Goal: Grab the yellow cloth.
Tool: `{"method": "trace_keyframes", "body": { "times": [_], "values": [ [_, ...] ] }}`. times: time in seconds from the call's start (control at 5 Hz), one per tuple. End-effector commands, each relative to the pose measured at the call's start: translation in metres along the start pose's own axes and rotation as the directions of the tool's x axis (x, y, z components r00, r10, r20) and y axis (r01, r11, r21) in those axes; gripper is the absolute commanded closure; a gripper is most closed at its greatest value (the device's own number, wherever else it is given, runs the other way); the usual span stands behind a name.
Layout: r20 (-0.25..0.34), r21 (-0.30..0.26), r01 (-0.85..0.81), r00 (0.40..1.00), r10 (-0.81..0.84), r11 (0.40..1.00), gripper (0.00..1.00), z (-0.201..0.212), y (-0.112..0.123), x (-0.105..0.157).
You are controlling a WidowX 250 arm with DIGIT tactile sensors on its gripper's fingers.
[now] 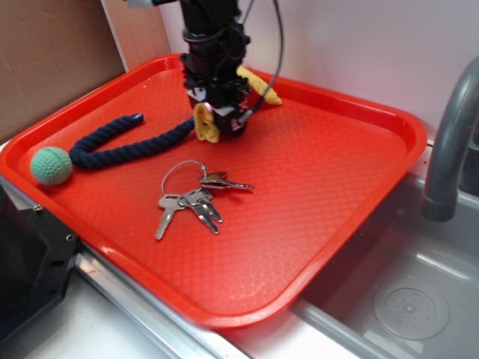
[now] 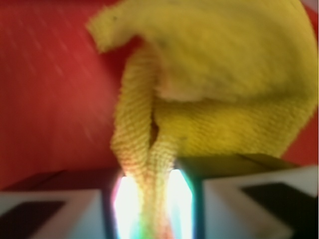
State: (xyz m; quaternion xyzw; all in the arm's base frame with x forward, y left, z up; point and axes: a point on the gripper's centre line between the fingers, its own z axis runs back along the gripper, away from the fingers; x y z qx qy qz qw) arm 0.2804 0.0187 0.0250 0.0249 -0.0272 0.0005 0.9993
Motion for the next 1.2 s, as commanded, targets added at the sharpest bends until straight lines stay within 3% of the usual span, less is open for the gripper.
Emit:
{"method": "trace_keyframes", "body": {
  "times": [0.0, 0.2, 0.4, 0.6, 0.8, 1.0],
  "values": [
    [0.112, -0.044, 0.020, 0.994, -0.015, 0.999, 1.00, 0.091, -0.015, -0.027],
    [0.064, -0.006, 0.003, 0.998, -0.003, 1.000, 1.00, 0.142, -0.020, -0.044],
    [0.107, -0.040, 0.040, 0.994, -0.035, 0.998, 1.00, 0.193, -0.028, -0.060],
    [0.091, -0.031, 0.050, 0.995, -0.047, 0.998, 1.00, 0.232, -0.039, -0.067],
    [0.107, 0.032, 0.055, 0.993, -0.059, 0.998, 1.00, 0.239, -0.051, -0.076],
    [0.101, 0.052, 0.056, 0.993, -0.061, 0.997, 1.00, 0.230, -0.053, -0.080]
  ]
}}
